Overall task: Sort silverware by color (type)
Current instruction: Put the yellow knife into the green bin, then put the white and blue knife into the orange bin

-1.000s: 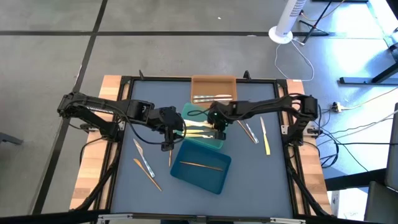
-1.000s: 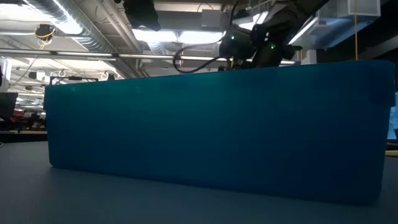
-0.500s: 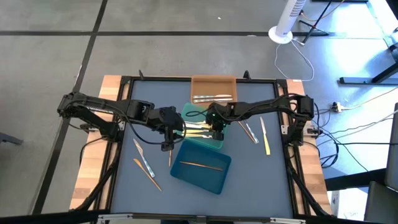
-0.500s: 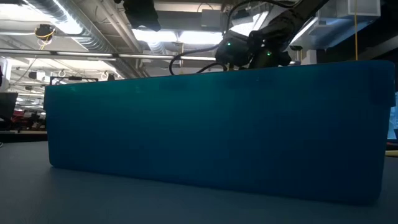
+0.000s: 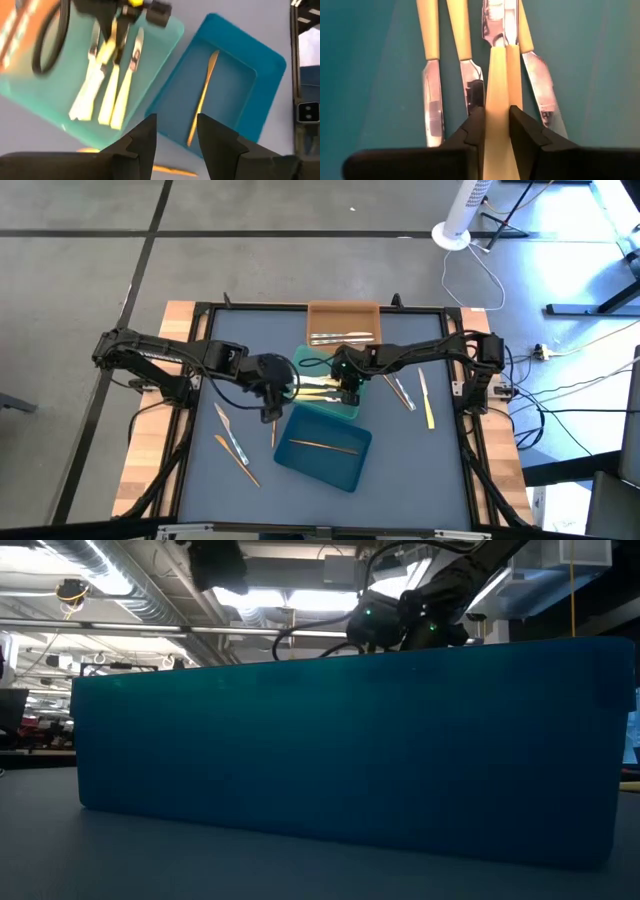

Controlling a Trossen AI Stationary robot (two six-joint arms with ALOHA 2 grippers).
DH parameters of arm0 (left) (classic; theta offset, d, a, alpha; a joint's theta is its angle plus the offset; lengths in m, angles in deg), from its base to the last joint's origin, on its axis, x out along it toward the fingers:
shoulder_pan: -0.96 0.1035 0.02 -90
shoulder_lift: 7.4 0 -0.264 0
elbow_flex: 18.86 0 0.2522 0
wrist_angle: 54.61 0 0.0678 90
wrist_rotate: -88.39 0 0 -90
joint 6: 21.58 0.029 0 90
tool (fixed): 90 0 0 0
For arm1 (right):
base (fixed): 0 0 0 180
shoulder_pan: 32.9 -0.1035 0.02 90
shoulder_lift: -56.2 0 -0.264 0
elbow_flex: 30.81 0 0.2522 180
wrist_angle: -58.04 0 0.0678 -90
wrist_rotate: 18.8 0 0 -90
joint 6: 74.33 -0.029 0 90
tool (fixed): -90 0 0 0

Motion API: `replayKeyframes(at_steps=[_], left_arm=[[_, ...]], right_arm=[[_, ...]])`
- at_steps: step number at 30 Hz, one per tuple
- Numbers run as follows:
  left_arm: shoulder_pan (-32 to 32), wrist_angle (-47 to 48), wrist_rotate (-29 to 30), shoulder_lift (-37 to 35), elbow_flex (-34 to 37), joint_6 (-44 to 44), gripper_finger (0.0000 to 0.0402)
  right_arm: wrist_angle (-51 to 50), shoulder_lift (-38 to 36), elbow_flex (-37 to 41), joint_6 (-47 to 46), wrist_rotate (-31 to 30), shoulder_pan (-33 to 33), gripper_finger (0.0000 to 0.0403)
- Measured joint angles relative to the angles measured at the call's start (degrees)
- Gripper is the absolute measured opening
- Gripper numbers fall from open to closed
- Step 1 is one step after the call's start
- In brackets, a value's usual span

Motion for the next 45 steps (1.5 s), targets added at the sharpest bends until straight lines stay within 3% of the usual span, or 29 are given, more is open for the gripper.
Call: replayKeyframes(at_steps=[7, 13, 21, 29, 35, 45], left_arm=[[-1.4, 6.8, -2.2, 0.0, 0.0, -13.5, 0.0134], [-4.6, 10.2, -2.2, 0.0, 0.0, -25.7, 0.0133], [-10.6, 13.1, -1.8, 0.0, 0.0, -49.4, 0.0134], [-17.5, 13.7, 3.6, 0.1, 0.0, -71.9, 0.0134], [-22.2, 14.5, 7.2, 1.0, 0.0, -84.1, 0.0133], [-26.9, 18.7, 4.0, 8.9, 0.0, -101.7, 0.0133]], right_arm=[[-0.2, 0.0, 0.1, 0.1, 0.0, 0.0, 0.0133], [-0.2, 0.0, 0.1, 0.1, 0.0, 0.0, 0.0159], [-0.2, 0.1, 0.1, 0.1, 0.0, 0.0, 0.0163], [-0.1, 0.1, 0.1, 0.0, 0.0, 0.0, 0.0163], [-0.1, 0.1, 0.1, 0.0, 0.0, 0.0, 0.0163], [-0.1, 0.1, 0.1, 0.0, 0.0, 0.0, 0.0163]])
